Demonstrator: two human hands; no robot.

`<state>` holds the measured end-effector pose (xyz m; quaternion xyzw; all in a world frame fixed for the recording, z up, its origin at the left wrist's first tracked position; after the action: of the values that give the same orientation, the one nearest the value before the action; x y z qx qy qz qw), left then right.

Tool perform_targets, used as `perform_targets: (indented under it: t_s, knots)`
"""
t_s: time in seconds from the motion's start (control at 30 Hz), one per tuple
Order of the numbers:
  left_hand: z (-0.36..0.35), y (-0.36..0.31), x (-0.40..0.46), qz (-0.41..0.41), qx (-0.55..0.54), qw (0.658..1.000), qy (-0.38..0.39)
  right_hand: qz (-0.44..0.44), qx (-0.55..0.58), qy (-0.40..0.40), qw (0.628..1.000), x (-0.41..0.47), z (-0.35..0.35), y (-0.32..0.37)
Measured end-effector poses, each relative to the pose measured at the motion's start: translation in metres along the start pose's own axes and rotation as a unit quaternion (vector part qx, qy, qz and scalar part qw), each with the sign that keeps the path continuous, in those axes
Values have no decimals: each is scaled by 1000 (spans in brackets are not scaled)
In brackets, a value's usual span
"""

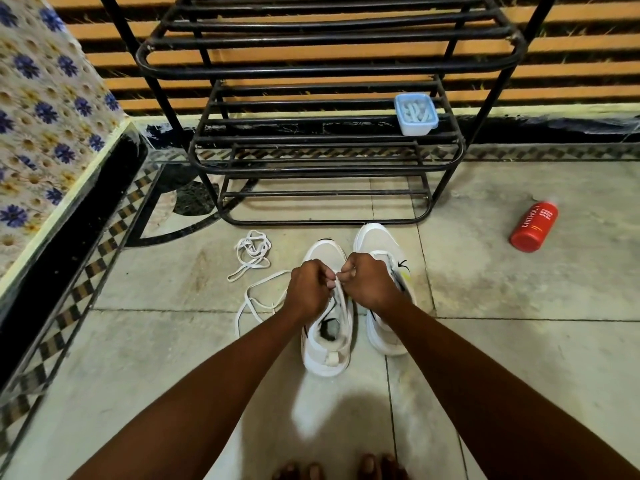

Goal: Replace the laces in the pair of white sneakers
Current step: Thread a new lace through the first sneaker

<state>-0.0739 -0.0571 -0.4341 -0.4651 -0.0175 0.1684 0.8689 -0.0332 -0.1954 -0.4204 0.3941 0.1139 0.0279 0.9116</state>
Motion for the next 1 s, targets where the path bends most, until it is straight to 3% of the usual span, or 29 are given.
perform_targets:
  t_s: [0.17, 0.3, 0.67, 1.0]
  knots:
    - [3, 2, 1, 18, -7, 999, -31, 3, -5, 20, 1000, 3, -3, 1]
    - [1, 5, 6, 26, 8, 1000, -12, 6, -12, 22, 1000, 3, -2, -1]
    - [2, -1, 7, -39, 58, 998, -2, 30, -70, 13, 997, 21, -26, -16]
    - [3, 9, 15, 28, -21, 999, 9, 58, -129, -5, 990, 3, -10, 8]
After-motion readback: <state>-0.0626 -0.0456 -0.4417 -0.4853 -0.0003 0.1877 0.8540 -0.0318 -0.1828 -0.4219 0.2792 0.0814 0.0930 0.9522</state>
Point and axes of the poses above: each hand's wrist, its own x-axis towards the middle knuckle, its own z-axis out of the back of the hand, y = z × x, the point moved 7 cm from there along x, towards the middle knuckle, and after that the axes turned 5 degrees about -y, right-handed, at the moved point
